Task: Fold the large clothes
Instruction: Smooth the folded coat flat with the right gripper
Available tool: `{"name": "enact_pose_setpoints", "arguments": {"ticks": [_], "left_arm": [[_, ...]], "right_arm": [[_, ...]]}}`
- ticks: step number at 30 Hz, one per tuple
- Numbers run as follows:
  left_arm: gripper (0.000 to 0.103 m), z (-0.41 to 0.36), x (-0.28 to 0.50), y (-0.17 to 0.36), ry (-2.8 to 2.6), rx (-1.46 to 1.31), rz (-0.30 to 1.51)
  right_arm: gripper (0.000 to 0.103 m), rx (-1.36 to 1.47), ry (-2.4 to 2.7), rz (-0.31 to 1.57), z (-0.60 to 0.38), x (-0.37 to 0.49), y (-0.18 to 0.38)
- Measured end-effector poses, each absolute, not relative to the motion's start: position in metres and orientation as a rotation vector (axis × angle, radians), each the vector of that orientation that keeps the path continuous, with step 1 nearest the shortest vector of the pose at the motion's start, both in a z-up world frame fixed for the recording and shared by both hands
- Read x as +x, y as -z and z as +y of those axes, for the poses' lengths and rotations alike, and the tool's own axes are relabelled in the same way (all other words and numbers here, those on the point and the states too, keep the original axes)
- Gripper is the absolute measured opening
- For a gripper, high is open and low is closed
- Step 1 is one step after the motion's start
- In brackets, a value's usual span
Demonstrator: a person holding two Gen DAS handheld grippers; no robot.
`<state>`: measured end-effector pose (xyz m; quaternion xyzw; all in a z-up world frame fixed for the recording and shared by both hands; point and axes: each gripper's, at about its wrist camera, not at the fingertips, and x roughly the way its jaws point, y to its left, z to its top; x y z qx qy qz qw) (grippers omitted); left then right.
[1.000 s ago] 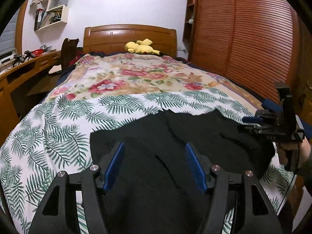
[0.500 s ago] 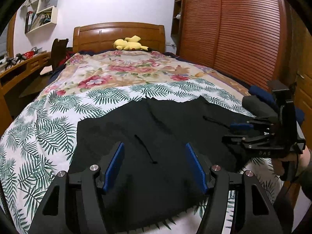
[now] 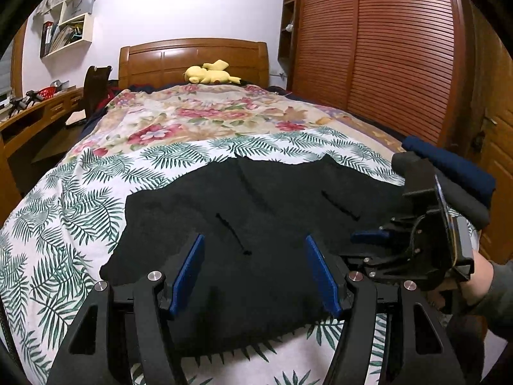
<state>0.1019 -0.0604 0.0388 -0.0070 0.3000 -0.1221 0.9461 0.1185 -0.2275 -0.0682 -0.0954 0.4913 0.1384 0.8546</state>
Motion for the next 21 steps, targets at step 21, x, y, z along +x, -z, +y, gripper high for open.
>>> {"name": "enact_pose_setpoints", "arguments": {"ticks": [21], "left_arm": [[0.066,-0.104,0.107,-0.024,0.337,0.017,0.652]], "right_arm": [[0.047,-0.166,-0.063,0.915,-0.320,0.063,-0.007]]}}
